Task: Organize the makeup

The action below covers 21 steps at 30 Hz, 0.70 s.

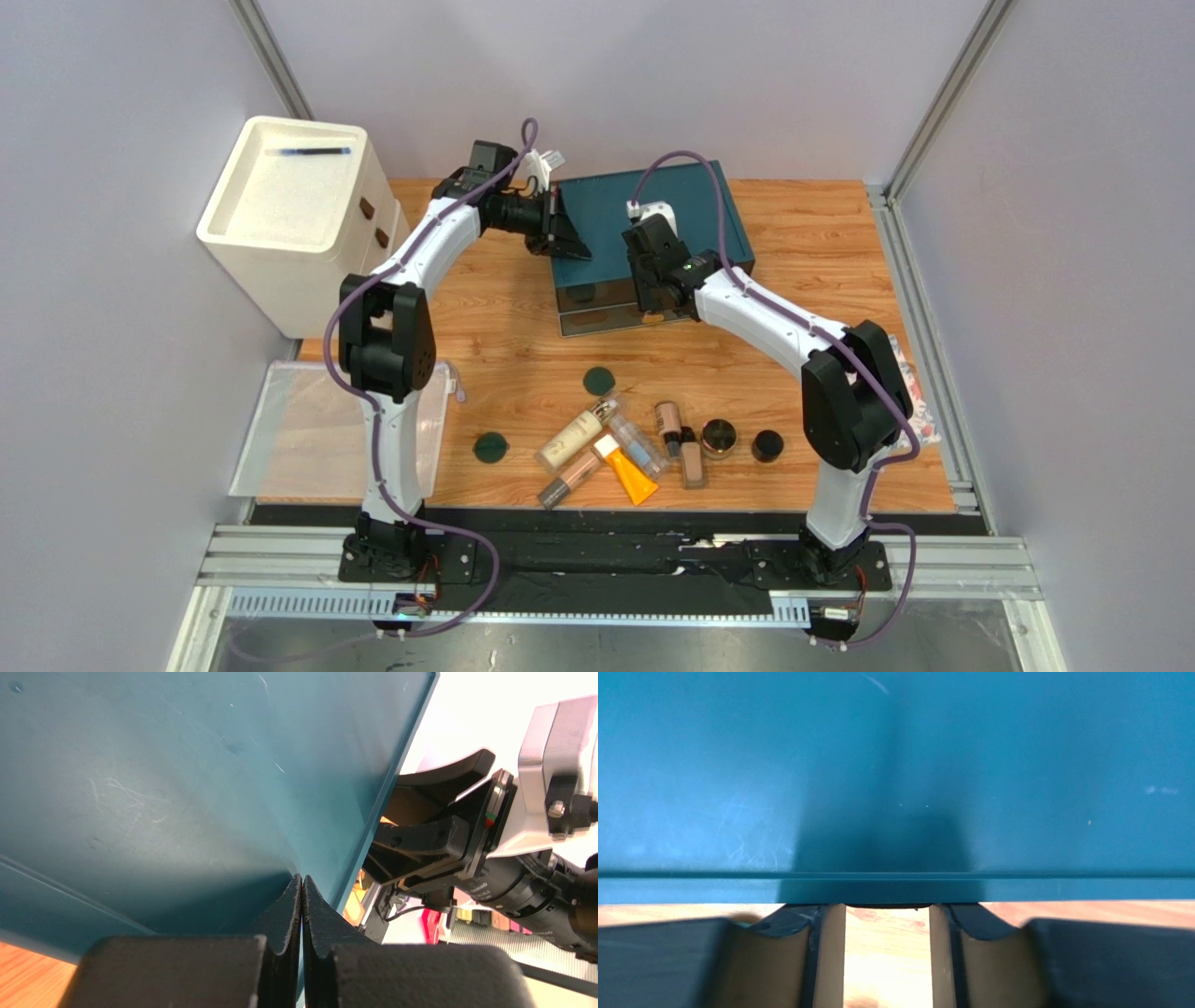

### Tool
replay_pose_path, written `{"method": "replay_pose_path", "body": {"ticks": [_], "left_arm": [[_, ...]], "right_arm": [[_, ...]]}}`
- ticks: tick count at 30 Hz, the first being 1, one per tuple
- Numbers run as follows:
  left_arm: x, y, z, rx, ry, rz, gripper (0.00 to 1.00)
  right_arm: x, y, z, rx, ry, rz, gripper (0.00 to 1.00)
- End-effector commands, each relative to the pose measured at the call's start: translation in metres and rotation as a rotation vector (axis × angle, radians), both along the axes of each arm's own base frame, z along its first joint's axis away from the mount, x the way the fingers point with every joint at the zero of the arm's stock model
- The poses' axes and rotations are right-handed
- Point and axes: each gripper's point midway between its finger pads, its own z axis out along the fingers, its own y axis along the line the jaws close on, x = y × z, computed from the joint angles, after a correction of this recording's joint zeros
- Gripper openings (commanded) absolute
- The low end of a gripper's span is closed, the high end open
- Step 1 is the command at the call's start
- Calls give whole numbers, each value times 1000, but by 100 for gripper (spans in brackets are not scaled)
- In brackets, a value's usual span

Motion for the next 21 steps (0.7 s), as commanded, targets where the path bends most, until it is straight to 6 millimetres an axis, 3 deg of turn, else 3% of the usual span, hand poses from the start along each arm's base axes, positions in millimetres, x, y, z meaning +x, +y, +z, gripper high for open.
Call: {"method": "replay_pose_path", "body": {"ticks": [1, 5, 10, 16, 21], "left_arm": [[2, -5, 12, -18, -36, -25, 0], [7, -6, 15, -14, -41, -17, 0], [17, -3, 9, 37, -13, 24, 0], [19, 2, -5, 86, 31, 53, 0], [19, 4, -16, 111, 57, 60, 0]], "right_arm": [[35, 7, 36, 92, -141, -56, 20], [43, 2, 33, 100, -134, -70, 9], [44, 6, 37, 93, -132, -42, 4], [19, -6, 29, 86, -96, -18, 0], [-21, -21, 18, 87, -39, -10, 0]]}}
